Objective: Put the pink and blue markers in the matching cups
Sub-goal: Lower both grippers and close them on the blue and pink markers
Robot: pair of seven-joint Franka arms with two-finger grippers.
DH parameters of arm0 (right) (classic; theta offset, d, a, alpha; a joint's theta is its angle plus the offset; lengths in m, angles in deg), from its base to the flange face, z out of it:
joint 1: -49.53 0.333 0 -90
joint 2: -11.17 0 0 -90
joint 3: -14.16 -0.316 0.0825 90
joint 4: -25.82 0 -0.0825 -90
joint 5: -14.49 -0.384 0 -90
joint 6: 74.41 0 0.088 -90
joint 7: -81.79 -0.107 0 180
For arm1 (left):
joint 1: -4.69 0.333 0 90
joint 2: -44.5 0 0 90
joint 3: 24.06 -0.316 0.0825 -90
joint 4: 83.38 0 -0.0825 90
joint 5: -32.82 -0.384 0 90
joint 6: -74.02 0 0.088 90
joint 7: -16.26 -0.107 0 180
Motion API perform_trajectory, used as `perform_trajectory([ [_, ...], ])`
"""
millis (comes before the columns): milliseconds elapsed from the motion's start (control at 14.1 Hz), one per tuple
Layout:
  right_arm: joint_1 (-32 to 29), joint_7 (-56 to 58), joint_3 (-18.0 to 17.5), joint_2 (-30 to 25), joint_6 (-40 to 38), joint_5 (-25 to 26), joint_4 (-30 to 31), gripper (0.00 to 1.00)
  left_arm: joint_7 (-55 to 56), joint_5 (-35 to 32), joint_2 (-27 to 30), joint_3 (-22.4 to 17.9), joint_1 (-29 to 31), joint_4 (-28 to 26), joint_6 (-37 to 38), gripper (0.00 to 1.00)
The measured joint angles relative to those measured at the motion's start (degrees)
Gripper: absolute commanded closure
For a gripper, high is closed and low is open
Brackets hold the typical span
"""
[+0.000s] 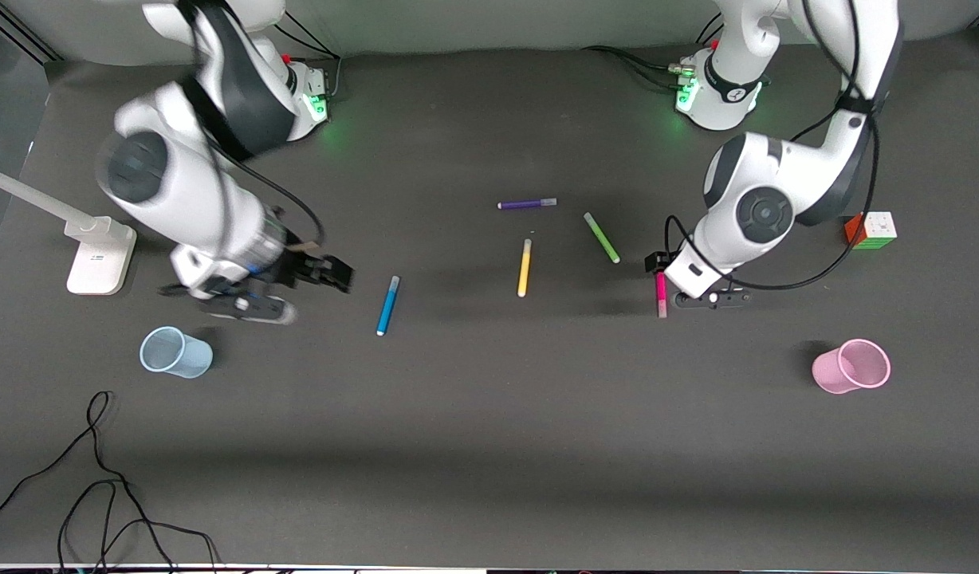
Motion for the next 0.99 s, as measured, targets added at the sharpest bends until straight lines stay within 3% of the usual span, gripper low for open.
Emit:
perform_trajectory([
  [213, 2.49, -3.96, -0.02, 4.86, 5.37, 3.70, 2.10, 0.02, -0.03, 0.00, -4.62, 0.19, -0.54, -0.64, -5.10, 0.12],
  [568, 3.02, -6.04, -0.03, 5.73, 18.44, 5.46, 13.99, 0.04, -0.08, -0.12, -9.83, 0.30, -2.80, -4.68, -16.83, 0.11],
  [995, 3.90, -6.49, -0.18, 6.69, 26.13, 5.49, 21.70, 0.05, -1.32, -1.29, -9.94, 0.00, -2.75, -5.68, -18.42, 0.18],
])
